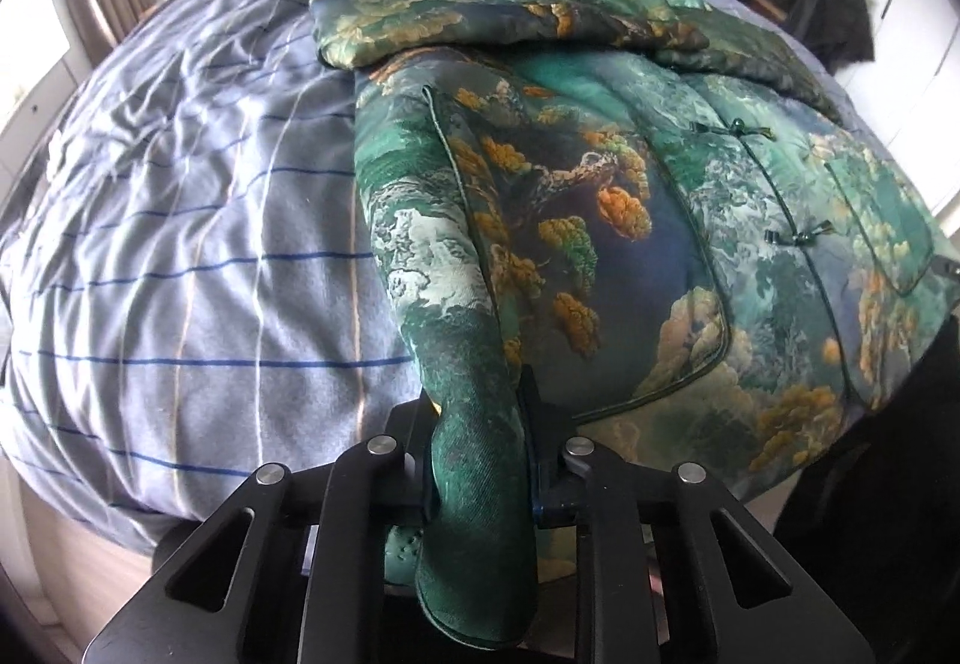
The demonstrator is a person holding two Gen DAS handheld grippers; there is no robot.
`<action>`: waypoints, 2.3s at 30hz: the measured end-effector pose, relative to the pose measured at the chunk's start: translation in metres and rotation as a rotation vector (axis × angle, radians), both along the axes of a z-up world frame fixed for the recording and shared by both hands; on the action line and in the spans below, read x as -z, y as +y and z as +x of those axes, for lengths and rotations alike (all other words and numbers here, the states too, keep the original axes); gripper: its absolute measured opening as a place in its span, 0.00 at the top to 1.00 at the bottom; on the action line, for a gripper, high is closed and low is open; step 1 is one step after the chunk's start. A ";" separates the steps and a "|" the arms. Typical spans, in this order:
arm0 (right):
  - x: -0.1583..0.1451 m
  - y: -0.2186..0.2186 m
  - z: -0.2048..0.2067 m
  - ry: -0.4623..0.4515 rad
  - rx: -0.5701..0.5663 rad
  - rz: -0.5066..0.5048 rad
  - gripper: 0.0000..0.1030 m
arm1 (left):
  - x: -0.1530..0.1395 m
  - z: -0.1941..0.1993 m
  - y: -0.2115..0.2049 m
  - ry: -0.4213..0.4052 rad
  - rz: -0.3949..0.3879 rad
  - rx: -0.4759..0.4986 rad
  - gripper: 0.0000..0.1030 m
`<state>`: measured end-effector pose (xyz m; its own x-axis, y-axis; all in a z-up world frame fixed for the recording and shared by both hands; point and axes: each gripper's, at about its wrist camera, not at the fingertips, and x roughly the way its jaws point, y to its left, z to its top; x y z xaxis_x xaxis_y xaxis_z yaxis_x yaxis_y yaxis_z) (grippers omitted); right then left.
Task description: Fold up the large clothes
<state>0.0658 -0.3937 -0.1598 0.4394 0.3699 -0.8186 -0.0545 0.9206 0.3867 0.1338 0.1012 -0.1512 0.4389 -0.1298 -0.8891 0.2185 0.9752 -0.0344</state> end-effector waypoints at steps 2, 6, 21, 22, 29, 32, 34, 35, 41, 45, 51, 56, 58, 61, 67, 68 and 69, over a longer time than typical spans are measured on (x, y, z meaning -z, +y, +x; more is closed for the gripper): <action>-0.002 0.002 -0.001 -0.008 -0.001 -0.004 0.88 | -0.001 -0.001 -0.001 -0.007 0.012 -0.005 0.81; -0.006 0.001 -0.003 -0.018 -0.003 -0.009 0.88 | -0.007 -0.008 0.001 -0.026 0.040 -0.006 0.82; -0.027 0.001 -0.034 0.030 -0.074 0.046 0.90 | -0.026 -0.073 0.022 0.098 -0.104 0.084 0.84; -0.030 -0.001 -0.041 0.045 -0.086 0.065 0.90 | -0.028 -0.077 0.024 0.111 -0.117 0.093 0.84; -0.081 -0.025 -0.024 -0.024 -0.063 0.310 0.90 | -0.091 -0.044 0.062 0.063 -0.398 0.032 0.84; -0.102 -0.033 0.026 -0.122 -0.046 0.360 0.90 | -0.114 0.009 0.067 -0.009 -0.470 -0.010 0.84; -0.107 -0.035 0.068 -0.175 -0.026 0.359 0.90 | -0.118 0.049 0.063 -0.053 -0.435 -0.030 0.84; -0.106 -0.036 0.091 -0.192 -0.014 0.366 0.90 | -0.118 0.067 0.059 -0.068 -0.424 -0.044 0.84; -0.055 -0.043 0.208 -0.189 0.148 0.366 0.90 | -0.074 0.174 0.041 -0.066 -0.400 -0.140 0.75; -0.007 -0.040 0.244 -0.123 0.231 0.368 0.89 | -0.041 0.200 0.038 -0.003 -0.422 -0.171 0.54; 0.012 -0.052 0.251 -0.075 0.298 0.558 0.56 | -0.058 0.189 0.066 -0.014 -0.604 -0.144 0.22; -0.015 -0.064 0.248 -0.113 0.261 0.595 0.22 | -0.070 0.175 0.079 -0.082 -0.527 -0.108 0.05; -0.025 -0.063 0.247 -0.119 0.241 0.500 0.22 | -0.063 0.175 0.082 -0.068 -0.533 -0.085 0.05; -0.033 -0.047 0.251 -0.125 0.168 0.216 0.22 | -0.046 0.189 0.067 -0.020 -0.490 -0.034 0.05; -0.011 -0.003 0.281 -0.075 0.081 -0.041 0.22 | -0.022 0.233 0.033 0.023 -0.400 -0.042 0.06; -0.006 0.002 0.284 -0.064 0.088 -0.059 0.22 | -0.022 0.238 0.029 0.014 -0.396 -0.048 0.07; -0.003 0.003 0.286 -0.059 0.090 -0.070 0.22 | -0.022 0.240 0.027 0.007 -0.391 -0.047 0.26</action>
<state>0.3514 -0.3907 -0.1563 0.5164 0.2697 -0.8128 0.0084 0.9475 0.3198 0.3734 0.1279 -0.1291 0.4464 -0.4391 -0.7797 0.1728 0.8972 -0.4063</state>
